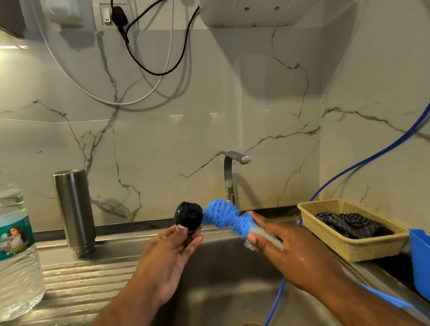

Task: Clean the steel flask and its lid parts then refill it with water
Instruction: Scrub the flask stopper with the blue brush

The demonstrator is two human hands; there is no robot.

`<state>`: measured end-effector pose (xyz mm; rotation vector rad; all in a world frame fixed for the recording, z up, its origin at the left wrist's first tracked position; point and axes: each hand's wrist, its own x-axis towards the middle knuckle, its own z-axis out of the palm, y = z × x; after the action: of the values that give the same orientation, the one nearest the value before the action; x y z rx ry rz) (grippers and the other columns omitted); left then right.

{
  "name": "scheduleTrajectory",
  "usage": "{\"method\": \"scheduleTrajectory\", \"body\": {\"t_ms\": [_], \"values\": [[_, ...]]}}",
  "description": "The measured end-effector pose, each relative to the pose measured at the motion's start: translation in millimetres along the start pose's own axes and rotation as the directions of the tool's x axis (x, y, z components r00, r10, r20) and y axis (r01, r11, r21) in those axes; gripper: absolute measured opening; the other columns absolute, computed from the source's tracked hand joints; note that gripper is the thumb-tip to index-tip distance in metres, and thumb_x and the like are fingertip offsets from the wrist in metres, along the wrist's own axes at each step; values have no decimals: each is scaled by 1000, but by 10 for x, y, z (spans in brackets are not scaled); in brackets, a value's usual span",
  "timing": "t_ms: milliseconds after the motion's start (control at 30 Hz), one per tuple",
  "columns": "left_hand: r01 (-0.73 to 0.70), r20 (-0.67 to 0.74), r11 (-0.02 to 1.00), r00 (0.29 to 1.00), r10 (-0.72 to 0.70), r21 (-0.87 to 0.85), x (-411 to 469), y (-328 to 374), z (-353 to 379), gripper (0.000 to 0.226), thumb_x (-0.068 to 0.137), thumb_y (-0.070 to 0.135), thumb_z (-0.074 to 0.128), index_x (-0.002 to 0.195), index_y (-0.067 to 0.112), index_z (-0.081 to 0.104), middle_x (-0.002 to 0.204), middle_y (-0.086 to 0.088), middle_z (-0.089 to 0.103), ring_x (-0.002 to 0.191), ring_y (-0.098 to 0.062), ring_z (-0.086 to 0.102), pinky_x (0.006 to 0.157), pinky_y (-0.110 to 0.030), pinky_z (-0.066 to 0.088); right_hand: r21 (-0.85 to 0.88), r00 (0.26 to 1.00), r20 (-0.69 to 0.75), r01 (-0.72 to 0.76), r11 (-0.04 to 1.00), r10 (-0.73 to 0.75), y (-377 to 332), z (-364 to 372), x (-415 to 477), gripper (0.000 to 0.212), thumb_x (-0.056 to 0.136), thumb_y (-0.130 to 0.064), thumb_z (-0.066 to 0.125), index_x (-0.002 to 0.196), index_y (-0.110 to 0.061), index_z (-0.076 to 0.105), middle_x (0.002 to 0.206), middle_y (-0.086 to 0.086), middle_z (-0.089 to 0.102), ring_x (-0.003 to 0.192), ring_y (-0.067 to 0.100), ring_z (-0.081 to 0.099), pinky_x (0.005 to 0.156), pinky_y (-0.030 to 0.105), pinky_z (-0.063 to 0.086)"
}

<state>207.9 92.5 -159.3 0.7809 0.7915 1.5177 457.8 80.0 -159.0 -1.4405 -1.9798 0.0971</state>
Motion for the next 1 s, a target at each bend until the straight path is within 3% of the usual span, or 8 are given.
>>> {"method": "scheduleTrajectory", "body": {"t_ms": [233, 433, 500, 633, 733, 800, 900, 1000], "values": [[9, 29, 975, 999, -16, 222, -160, -91, 140, 23, 104, 11, 48, 114, 1, 66, 93, -17, 77, 85, -25, 70, 77, -36, 58, -88, 987, 75, 151, 985, -144, -290, -74, -46, 62, 82, -85, 24, 141, -77, 6, 136, -26, 57, 112, -4, 50, 88, 21, 44], [53, 0, 998, 999, -54, 46, -178, 71, 123, 31, 107, 23, 44, 118, 3, 64, 91, -19, 75, 85, -26, 67, 80, -37, 53, -13, 992, 46, 117, 993, -117, -80, -125, -2, 65, 82, -85, 30, 143, -75, 11, 138, -24, 57, 114, -3, 51, 91, 23, 46], [68, 48, 988, 996, -76, 140, -209, 23, 140, 29, 106, 22, 45, 119, 5, 64, 96, -20, 76, 86, -26, 69, 78, -36, 56, -29, 989, 37, 144, 989, -143, -112, -107, -10, 64, 83, -85, 29, 142, -77, 8, 133, -24, 59, 111, -2, 53, 91, 24, 48], [89, 83, 976, 991, -107, 200, -282, -66, 271, 25, 104, 15, 47, 115, 2, 65, 93, -20, 75, 83, -25, 70, 72, -33, 61, -85, 980, 35, 199, 976, -197, -258, -38, 16, 61, 85, -84, 28, 142, -76, 7, 106, -22, 59, 91, -5, 51, 70, 14, 38], [64, 35, 994, 997, -67, 86, -191, 54, 154, 26, 103, 16, 48, 117, 3, 65, 89, -16, 76, 85, -24, 70, 76, -35, 57, 2, 988, 30, 153, 988, -153, -166, -107, 0, 64, 83, -85, 31, 144, -74, 14, 128, -24, 61, 107, -5, 53, 85, 18, 46], [43, 46, 990, 998, -50, 133, -175, 86, 100, 27, 101, 17, 50, 117, 1, 66, 91, -17, 75, 84, -24, 70, 75, -34, 60, 21, 990, 49, 131, 991, -132, -107, -138, -24, 62, 82, -84, 32, 142, -76, 15, 135, -26, 58, 111, -6, 50, 88, 16, 44], [6, 117, 960, 992, -40, 279, -303, -36, 243, 20, 100, 9, 53, 109, 1, 69, 90, -18, 75, 78, -25, 67, 76, -37, 59, -21, 985, 47, 166, 986, -165, -236, -113, -31, 61, 83, -85, 28, 141, -78, 9, 126, -25, 60, 105, -5, 52, 84, 17, 45], [-77, 120, 939, 992, 38, 335, -343, -77, 334, 16, 97, 6, 57, 103, 5, 72, 95, -19, 76, 84, -27, 66, 86, -42, 54, -76, 984, 47, 173, 982, -170, -305, -63, -8, 62, 84, -84, 24, 143, -76, 7, 113, -21, 60, 97, -3, 51, 74, 12, 40]]}}
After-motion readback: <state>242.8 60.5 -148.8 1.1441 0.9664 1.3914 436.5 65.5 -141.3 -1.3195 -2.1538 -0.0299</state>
